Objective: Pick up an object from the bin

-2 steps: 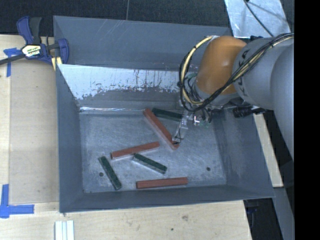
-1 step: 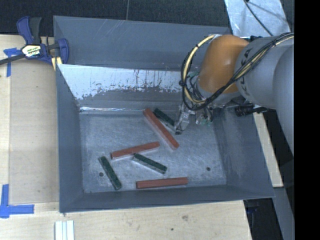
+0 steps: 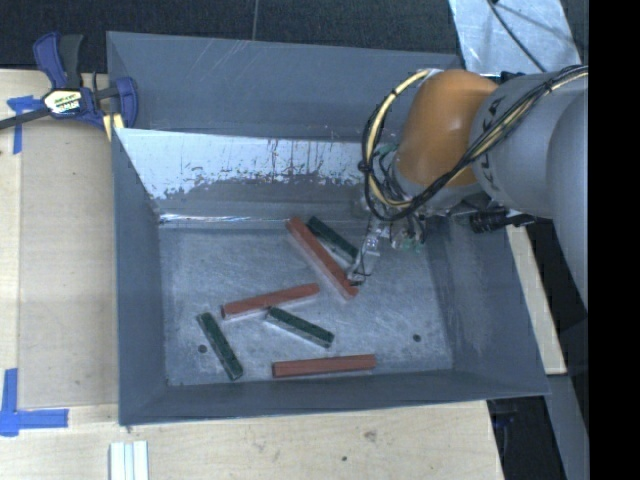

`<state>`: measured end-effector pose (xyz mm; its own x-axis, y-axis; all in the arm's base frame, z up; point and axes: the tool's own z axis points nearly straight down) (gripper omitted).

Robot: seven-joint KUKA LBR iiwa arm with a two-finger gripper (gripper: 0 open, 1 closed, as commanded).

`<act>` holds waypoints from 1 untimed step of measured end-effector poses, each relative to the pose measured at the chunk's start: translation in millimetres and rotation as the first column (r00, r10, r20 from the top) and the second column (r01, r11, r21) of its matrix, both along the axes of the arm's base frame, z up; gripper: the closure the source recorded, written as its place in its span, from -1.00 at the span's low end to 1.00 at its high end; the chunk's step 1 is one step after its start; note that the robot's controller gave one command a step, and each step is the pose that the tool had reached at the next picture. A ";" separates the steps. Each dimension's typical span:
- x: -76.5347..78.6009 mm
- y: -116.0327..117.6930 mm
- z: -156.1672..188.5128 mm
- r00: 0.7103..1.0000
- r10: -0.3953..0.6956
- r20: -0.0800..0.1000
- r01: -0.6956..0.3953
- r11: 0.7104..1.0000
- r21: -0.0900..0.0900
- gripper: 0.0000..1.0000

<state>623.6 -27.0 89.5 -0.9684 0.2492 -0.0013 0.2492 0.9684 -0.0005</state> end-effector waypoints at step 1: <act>-11.4 9.6 -17.6 1.000 0.018 0.003 -0.018 1.000 -0.002 -1.00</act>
Offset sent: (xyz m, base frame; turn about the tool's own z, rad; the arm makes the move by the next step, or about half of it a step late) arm -0.0128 0.0115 -0.0195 -0.0166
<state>612.3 -17.4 71.9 -0.9728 0.2316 -0.0045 0.2316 0.9728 -0.0014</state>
